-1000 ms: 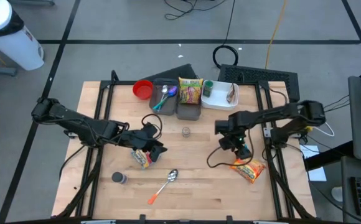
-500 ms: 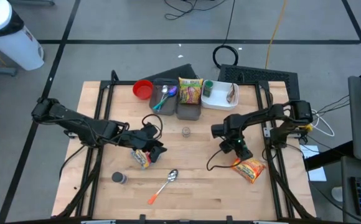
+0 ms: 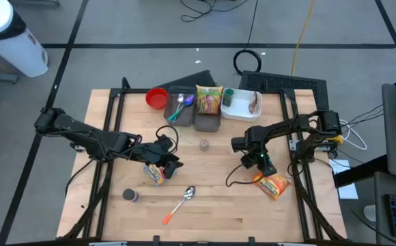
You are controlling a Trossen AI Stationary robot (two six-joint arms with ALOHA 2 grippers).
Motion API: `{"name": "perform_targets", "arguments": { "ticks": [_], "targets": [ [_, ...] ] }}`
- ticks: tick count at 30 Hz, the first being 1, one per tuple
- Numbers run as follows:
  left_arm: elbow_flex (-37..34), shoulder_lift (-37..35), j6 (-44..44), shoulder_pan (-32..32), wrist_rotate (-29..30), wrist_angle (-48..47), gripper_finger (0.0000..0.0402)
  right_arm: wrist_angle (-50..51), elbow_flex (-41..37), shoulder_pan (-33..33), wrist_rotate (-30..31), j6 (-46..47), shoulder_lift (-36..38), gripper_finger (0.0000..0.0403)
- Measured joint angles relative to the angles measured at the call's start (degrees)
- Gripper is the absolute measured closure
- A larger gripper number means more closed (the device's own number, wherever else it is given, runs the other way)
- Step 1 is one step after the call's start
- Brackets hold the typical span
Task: Pick & Place Food Item
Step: Put the orange noodle pack into the right black bin
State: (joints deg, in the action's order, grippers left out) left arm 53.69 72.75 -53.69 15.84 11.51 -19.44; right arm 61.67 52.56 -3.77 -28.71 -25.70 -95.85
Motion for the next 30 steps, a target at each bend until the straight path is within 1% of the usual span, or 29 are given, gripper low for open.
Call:
{"name": "perform_targets", "arguments": {
  "ticks": [2, 5, 8, 16, 23, 27, 30],
  "targets": [
    [0.0, 0.0, 0.0, 0.0, 0.0, 0.0, 0.0213, 0.0, 0.0, 0.0, 0.0, 0.9, 0.0, 0.0397],
    [0.0, 0.0, 0.0, 0.0, 0.0, 0.0, 0.0213, 0.2, 0.1, 0.0, 0.1, 2.8, 0.0, 0.0397],
    [0.0, 0.0, 0.0, 0.0, 0.0, 0.0, 0.0213, 1.8, 1.8, 0.0, 0.2, 4.1, 0.0, 0.0401],
    [0.0, 0.0, 1.1, 0.2, -0.1, -0.1, 0.0213, 3.1, 13.0, 0.1, 0.4, 7.5, 0.0, 0.0402],
    [0.0, 0.0, 1.0, 2.1, -0.1, -0.6, 0.0213, 2.7, 23.5, 0.1, 0.4, 11.1, 0.1, 0.0402],
    [0.0, 0.0, 0.2, 3.3, -0.1, -0.6, 0.0213, 2.6, 27.2, 0.1, 0.3, 14.6, 0.1, 0.0403],
    [0.0, 0.0, -1.0, 4.0, -0.1, -1.7, 0.0213, 2.5, 28.5, 0.1, 0.3, 16.8, 0.8, 0.0403]
  ]
}}
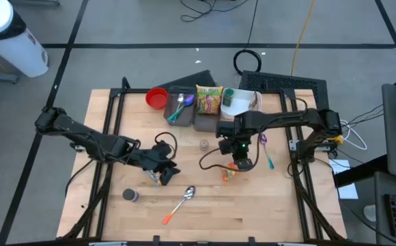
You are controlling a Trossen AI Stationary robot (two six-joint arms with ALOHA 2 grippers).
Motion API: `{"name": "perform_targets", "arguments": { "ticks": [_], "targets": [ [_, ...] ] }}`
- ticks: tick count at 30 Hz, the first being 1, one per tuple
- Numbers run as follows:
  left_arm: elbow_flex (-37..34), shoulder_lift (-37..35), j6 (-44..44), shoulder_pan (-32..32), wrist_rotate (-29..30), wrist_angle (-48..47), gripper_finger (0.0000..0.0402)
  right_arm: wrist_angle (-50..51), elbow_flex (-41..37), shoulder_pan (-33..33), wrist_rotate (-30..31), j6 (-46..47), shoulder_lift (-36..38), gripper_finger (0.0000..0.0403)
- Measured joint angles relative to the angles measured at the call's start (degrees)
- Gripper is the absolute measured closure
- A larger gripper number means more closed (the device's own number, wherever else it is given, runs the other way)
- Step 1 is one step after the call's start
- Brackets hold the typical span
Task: Pick & Place Food Item
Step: Put the orange noodle pack into the right black bin
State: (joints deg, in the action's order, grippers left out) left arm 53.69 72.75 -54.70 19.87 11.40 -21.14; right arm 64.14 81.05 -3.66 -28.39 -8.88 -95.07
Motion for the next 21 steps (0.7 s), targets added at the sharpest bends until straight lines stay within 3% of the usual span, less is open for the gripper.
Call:
{"name": "perform_targets", "arguments": {
  "ticks": [13, 21],
  "targets": [
    [0.0, 0.0, -0.3, -0.3, 1.0, -1.3, 0.0213, -7.6, 0.1, 0.0, -0.2, 10.4, 5.2, 0.0403],
    [3.0, 0.1, 7.0, -5.7, -4.5, -1.1, 0.0213, -14.8, 0.1, 1.2, -2.0, 13.4, 5.6, 0.0403]
  ]
}}
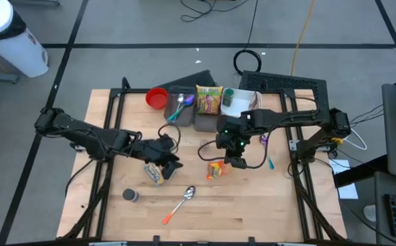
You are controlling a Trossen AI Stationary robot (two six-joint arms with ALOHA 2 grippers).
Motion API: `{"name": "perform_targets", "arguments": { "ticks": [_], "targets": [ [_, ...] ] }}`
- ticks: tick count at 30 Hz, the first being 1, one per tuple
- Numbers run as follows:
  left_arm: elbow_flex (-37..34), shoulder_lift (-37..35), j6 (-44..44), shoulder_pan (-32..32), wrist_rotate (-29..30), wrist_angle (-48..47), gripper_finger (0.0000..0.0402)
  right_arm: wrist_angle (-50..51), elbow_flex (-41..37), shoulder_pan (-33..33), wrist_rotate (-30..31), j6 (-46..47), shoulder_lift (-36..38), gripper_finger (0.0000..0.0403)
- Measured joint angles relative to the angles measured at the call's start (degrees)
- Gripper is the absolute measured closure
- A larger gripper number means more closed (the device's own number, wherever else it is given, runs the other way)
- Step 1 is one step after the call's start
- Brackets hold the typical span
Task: Pick & Place Food Item
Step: Put the orange noodle pack into the right black bin
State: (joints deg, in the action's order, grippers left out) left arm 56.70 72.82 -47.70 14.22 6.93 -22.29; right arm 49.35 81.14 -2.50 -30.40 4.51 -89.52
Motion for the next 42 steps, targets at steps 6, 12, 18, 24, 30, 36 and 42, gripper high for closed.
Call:
{"name": "perform_targets", "arguments": {
  "ticks": [6, 12, 18, 24, 30, 36, 42],
  "targets": [
    [10.7, 2.8, 11.5, -3.3, 0.9, -5.4, 0.0213, -6.4, 0.0, 0.4, -3.2, 2.6, 0.0, 0.0403],
    [25.6, 11.8, 20.1, -7.2, -7.7, -15.0, 0.0213, -13.0, 0.0, 0.6, -4.5, 5.2, 0.0, 0.0403],
    [39.7, 21.3, 26.6, -10.1, -12.6, -25.4, 0.0213, -14.5, 0.0, 1.1, -4.6, 5.3, 0.0, 0.0403],
    [46.1, 26.5, 29.3, -11.0, -16.7, -30.2, 0.0213, -14.5, 0.0, 1.1, -4.3, 5.2, 0.3, 0.0403],
    [46.3, 26.1, 29.6, -10.2, -16.3, -32.3, 0.0213, -13.6, -0.1, 0.7, -1.2, 3.4, 3.3, 0.0403],
    [46.4, 22.0, 29.7, -8.8, -6.9, -31.3, 0.0213, -14.6, 0.0, -2.1, -1.0, 4.1, 7.9, 0.0403],
    [46.0, 22.1, 29.6, -8.0, -4.3, -29.6, 0.0213, -15.0, 0.0, -3.7, -0.8, 4.4, 9.9, 0.0403]
  ]
}}
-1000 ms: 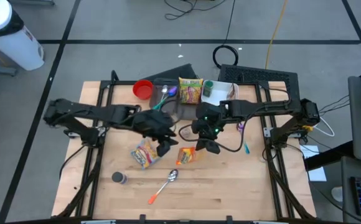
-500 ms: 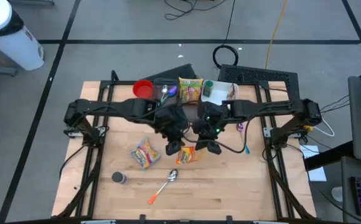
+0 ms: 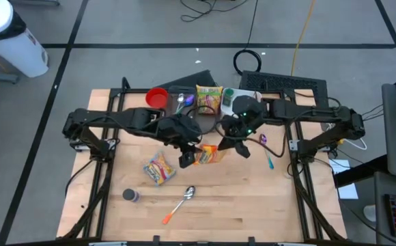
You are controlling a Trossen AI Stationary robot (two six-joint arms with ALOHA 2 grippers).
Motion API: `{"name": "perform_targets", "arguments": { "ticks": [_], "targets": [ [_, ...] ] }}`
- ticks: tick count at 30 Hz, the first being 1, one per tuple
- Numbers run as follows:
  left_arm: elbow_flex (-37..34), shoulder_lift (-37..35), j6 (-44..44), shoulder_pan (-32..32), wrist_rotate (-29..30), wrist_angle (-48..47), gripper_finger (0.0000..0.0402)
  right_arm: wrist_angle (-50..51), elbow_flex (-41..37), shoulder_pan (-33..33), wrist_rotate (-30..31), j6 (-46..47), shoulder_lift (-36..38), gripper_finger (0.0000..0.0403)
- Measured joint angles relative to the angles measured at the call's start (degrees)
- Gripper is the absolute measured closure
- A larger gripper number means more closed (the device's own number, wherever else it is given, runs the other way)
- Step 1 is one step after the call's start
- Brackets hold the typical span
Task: Pick & Place Food Item
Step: Put the orange noodle pack into the right black bin
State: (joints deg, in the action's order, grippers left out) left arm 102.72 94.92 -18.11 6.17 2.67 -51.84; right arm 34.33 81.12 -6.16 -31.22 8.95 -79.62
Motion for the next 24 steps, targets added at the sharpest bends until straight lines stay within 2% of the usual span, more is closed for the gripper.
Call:
{"name": "perform_targets", "arguments": {
  "ticks": [8, 21, 24],
  "targets": [
    [0.0, 0.5, 0.1, -0.4, 0.4, 6.5, 0.0213, -0.6, 0.0, -0.1, -0.1, 0.0, 0.4, 0.0403],
    [0.0, 1.3, -0.4, -0.5, -0.6, 5.3, 0.0213, -3.7, 0.0, -0.1, -0.4, 1.4, 0.4, 0.0403],
    [0.0, 1.4, -0.6, -0.5, -0.4, 5.2, 0.0223, -3.7, 0.0, -0.1, -0.4, 1.5, 0.4, 0.0403]
  ]
}}
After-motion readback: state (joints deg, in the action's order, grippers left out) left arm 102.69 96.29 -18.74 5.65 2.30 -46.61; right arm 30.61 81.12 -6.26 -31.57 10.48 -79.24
